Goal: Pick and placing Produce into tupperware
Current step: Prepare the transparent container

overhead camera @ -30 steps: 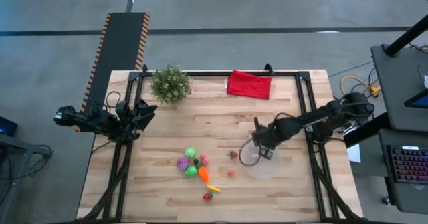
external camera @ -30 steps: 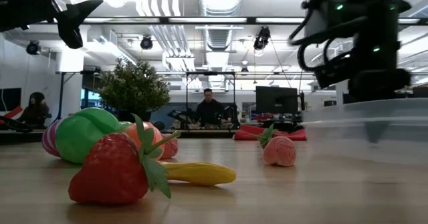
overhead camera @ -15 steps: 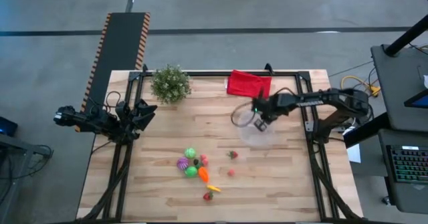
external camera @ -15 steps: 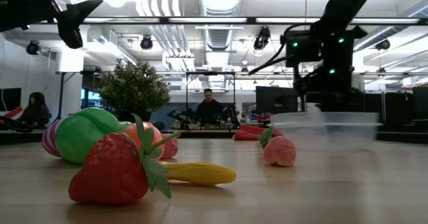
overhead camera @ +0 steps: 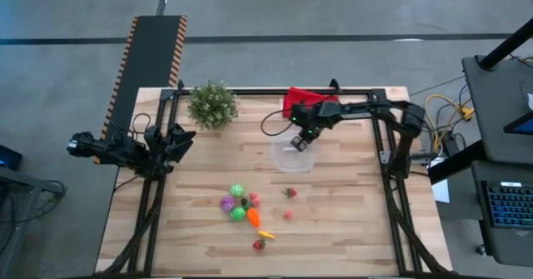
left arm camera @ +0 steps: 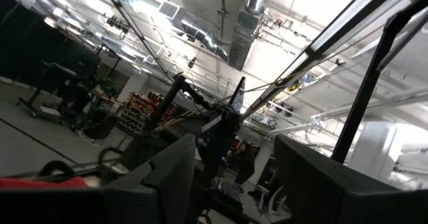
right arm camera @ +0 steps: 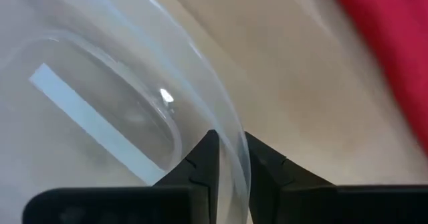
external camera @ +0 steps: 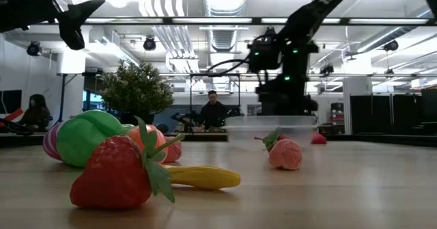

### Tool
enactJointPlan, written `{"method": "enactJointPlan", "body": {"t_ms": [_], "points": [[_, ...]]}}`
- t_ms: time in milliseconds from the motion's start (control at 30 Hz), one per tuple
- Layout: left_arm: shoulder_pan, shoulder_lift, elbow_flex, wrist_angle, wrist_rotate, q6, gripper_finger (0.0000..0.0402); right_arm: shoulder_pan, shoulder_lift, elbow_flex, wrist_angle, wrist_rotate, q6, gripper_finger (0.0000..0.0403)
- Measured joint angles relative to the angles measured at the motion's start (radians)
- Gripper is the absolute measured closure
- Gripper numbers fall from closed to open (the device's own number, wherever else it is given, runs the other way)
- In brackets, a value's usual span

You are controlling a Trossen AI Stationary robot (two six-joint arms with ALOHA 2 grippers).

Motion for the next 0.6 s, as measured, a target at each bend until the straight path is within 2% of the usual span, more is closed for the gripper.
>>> {"method": "enactJointPlan", "body": {"t_ms": [133,300,600], "points": [[0.000,0.000,0.000,-0.001,0.001,-0.020,0.0210,0.018,0.092,0.126,-0.007,-0.016,0.002,0.0356],[0.000,0.002,0.000,-0.002,0.001,-0.020,0.0210,0.033,0.149,0.249,-0.059,-0.023,-0.013,0.0356],[0.000,0.006,0.000,-0.005,0.001,-0.019,0.0210,0.072,0.126,0.244,-0.098,-0.019,0.014,0.0355]]}}
